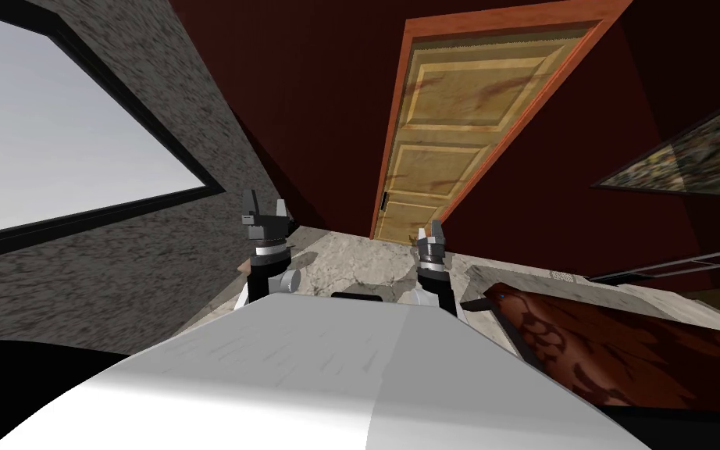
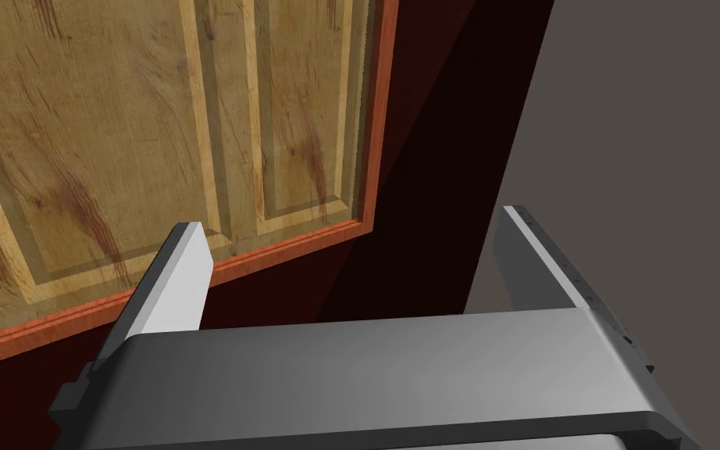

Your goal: Pull the door open

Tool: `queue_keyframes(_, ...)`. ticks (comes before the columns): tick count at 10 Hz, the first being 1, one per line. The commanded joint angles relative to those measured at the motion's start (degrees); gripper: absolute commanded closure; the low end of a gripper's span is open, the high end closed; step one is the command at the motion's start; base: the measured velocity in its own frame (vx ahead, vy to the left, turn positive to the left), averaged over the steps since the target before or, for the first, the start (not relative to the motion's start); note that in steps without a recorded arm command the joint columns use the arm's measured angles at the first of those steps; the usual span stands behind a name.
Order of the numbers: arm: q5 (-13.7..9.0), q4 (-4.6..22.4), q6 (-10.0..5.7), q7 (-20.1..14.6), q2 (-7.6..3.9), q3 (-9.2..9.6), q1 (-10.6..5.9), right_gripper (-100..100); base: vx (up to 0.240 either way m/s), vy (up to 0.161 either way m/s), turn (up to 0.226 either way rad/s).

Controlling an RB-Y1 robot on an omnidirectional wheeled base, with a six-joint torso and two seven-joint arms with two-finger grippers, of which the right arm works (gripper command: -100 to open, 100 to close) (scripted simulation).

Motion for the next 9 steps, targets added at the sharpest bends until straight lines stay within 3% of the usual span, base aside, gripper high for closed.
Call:
queue_keyframes(1, -0.88, 2.24, -0.79, -1.97, -0.16, 0.0, -0.68, -100, 0.117, -0.016, 0.077)
queue_keyframes(9, -5.04, 11.03, -3.16, -10.42, -1.17, -0.92, -3.93, -100, 0.096, -0.012, 0.058)
